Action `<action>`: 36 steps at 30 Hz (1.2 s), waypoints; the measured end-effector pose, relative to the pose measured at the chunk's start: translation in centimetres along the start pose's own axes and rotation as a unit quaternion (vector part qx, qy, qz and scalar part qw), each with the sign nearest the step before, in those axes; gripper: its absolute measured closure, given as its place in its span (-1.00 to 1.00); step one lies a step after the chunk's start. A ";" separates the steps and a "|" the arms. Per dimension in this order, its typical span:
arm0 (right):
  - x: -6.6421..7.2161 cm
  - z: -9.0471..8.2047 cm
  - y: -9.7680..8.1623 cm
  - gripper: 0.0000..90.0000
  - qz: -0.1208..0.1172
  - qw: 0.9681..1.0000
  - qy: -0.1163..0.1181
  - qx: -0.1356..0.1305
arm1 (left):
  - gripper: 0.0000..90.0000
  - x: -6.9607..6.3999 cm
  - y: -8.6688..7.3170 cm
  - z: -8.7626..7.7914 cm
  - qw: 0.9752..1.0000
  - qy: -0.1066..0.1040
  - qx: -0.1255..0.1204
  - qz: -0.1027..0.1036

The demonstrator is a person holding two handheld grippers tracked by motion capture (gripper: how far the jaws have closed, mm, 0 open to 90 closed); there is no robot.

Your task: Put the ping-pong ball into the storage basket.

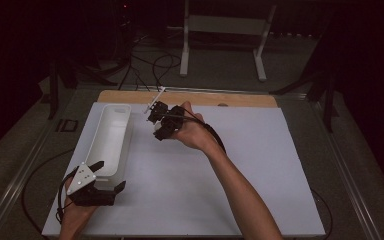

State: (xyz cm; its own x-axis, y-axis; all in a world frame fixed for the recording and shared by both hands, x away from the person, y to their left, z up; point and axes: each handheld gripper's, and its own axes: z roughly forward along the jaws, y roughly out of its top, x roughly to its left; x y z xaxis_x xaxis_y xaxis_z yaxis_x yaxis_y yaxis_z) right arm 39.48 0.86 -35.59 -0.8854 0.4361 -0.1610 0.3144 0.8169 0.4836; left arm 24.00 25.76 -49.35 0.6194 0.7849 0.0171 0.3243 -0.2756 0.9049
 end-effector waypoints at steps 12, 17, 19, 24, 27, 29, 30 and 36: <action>0.1 0.2 0.4 0.12 0.000 1.000 -0.001 -0.002 | -1.00 0.0 0.0 0.0 1.000 -0.001 0.000 0.000; 0.3 0.3 0.7 0.12 0.000 1.000 0.001 -0.004 | -1.00 0.0 0.0 0.0 1.000 -0.001 0.000 0.000; 0.3 0.4 0.8 0.12 -0.001 1.000 0.002 -0.005 | -1.00 0.0 0.0 0.0 1.000 -0.001 0.000 0.001; 0.4 0.5 0.9 0.12 0.000 1.000 0.002 -0.005 | -1.00 0.0 0.0 0.0 1.000 -0.001 0.000 0.001; 0.4 0.6 1.0 0.12 0.000 1.000 0.003 -0.007 | -1.00 0.0 0.0 0.0 1.000 -0.001 0.000 0.001; 0.4 0.6 1.0 0.12 0.001 1.000 0.003 -0.007 | -1.00 0.0 0.0 0.0 1.000 -0.001 0.000 0.001; 0.4 0.7 1.0 0.12 0.001 1.000 0.004 -0.007 | -1.00 0.0 0.0 0.0 1.000 -0.001 0.000 0.001; 0.5 0.8 1.2 0.12 0.002 1.000 0.005 -0.009 | -1.00 0.0 0.0 0.0 1.000 -0.001 0.000 0.001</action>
State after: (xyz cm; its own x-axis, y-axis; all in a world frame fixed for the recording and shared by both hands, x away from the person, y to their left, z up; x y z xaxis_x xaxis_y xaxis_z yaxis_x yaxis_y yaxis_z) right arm 39.66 2.33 -35.78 -0.8876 0.4353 -0.1504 0.3114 0.8079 0.5004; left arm 24.00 25.78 -49.34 0.6213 0.7834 0.0180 0.3229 -0.2769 0.9050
